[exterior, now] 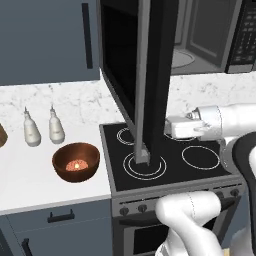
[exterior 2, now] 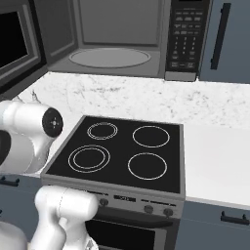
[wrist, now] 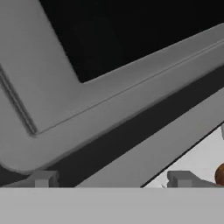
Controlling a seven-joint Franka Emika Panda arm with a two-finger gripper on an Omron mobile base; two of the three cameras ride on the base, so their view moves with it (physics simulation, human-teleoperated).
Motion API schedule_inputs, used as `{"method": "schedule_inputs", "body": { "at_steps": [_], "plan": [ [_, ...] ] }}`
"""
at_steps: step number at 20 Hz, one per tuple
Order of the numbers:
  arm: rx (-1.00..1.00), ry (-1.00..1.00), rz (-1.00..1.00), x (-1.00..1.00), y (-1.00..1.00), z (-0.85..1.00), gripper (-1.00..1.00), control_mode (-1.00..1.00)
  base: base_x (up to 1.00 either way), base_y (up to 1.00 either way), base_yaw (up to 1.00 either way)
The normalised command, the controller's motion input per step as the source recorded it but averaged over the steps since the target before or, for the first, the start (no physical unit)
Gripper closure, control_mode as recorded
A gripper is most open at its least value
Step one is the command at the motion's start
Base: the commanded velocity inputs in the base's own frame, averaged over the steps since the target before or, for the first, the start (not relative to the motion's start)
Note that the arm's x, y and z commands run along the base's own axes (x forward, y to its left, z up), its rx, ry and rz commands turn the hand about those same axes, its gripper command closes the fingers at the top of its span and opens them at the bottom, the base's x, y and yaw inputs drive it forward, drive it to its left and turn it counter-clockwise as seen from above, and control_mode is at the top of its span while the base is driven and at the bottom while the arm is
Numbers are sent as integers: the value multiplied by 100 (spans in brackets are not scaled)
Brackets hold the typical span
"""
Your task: Open the microwave, place the bowl with waffle inside the microwave, then close the microwave door and turn it on.
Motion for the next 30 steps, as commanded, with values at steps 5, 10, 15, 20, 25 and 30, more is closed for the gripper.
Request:
{"method": "schedule_inputs", "body": {
  "at_steps": [5, 10, 15, 20, 25, 30],
  "plan": [
    [-10, 46, -9, 51, 23, 0, -100, -100, 0, 0, 0],
    [-17, 67, -18, 95, -44, -20, -100, -100, 0, 0, 0],
    [-25, 44, -20, 100, -21, -85, -100, -100, 0, 0, 0],
    [-25, 19, -4, 100, 1, -100, -100, -100, 0, 0, 0],
    [-12, 14, 2, 100, 8, -100, -100, -100, 0, 0, 0],
    [-13, 11, 3, 93, 19, -100, -100, -100, 0, 0, 0]
  ]
}}
